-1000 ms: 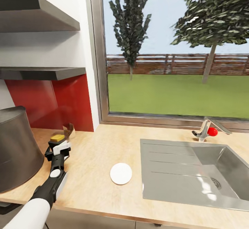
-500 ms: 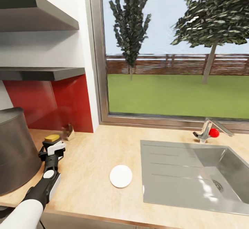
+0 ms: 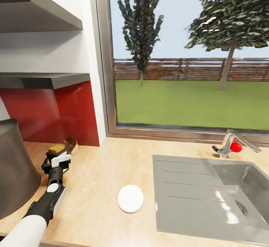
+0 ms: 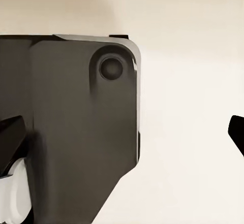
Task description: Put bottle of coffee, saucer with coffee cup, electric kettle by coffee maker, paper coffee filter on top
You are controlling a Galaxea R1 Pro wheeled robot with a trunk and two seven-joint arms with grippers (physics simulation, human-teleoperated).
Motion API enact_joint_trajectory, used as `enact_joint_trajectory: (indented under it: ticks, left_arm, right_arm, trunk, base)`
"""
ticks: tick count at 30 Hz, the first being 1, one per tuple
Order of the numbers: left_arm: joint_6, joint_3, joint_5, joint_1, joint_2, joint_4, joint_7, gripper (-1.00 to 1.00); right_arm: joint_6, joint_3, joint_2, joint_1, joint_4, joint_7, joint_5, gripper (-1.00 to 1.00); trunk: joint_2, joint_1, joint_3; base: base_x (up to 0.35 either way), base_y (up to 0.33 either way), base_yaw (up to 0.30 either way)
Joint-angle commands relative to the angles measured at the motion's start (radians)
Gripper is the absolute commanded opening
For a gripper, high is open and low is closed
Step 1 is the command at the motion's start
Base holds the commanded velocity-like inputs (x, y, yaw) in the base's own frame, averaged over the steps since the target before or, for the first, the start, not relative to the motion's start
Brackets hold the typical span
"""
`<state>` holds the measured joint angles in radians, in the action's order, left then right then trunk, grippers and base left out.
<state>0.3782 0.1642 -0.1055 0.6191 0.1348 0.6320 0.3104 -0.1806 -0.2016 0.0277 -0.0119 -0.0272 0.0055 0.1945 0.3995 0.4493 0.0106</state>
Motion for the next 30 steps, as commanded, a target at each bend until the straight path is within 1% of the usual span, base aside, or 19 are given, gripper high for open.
enact_joint_trajectory:
  ticks: [1,5,8,16,22,30]
  left_arm:
    - [0.001,0.001,-0.010,0.001,0.000,-0.001,0.006,-1.00]
    - [0.001,0.001,-0.010,-0.001,0.002,-0.002,0.006,-1.00]
    - [0.001,0.003,-0.009,-0.005,0.003,-0.002,0.012,-1.00]
    - [-0.001,0.007,-0.008,-0.014,0.003,-0.003,0.015,-1.00]
    - [-0.001,0.010,-0.008,-0.015,0.002,-0.003,0.015,-1.00]
    - [0.000,0.009,-0.008,-0.015,0.002,-0.003,0.016,-1.00]
  right_arm:
    - [-0.004,-0.009,0.000,0.000,0.001,0.001,0.009,1.00]
    - [-0.004,-0.009,0.000,0.000,0.001,0.001,0.009,1.00]
    - [-0.004,-0.009,0.000,0.000,0.001,0.001,0.009,1.00]
    - [-0.004,-0.009,0.001,0.000,0.002,0.001,0.009,1.00]
    - [-0.004,-0.009,0.001,0.000,0.002,0.001,0.009,1.00]
    - [-0.004,-0.009,0.001,0.000,0.002,0.001,0.009,1.00]
  trunk:
    - [0.001,0.001,0.000]
    - [0.001,0.001,0.000]
    - [0.001,0.001,0.000]
    - [0.001,0.001,0.000]
    - [0.001,0.001,0.000]
    - [0.001,0.001,0.000]
  base:
    - [0.238,0.081,0.000]
    - [0.233,0.089,0.000]
    - [0.074,0.024,0.000]
    - [0.010,0.004,0.000]
    - [0.000,0.103,0.000]
    - [0.000,0.014,0.000]
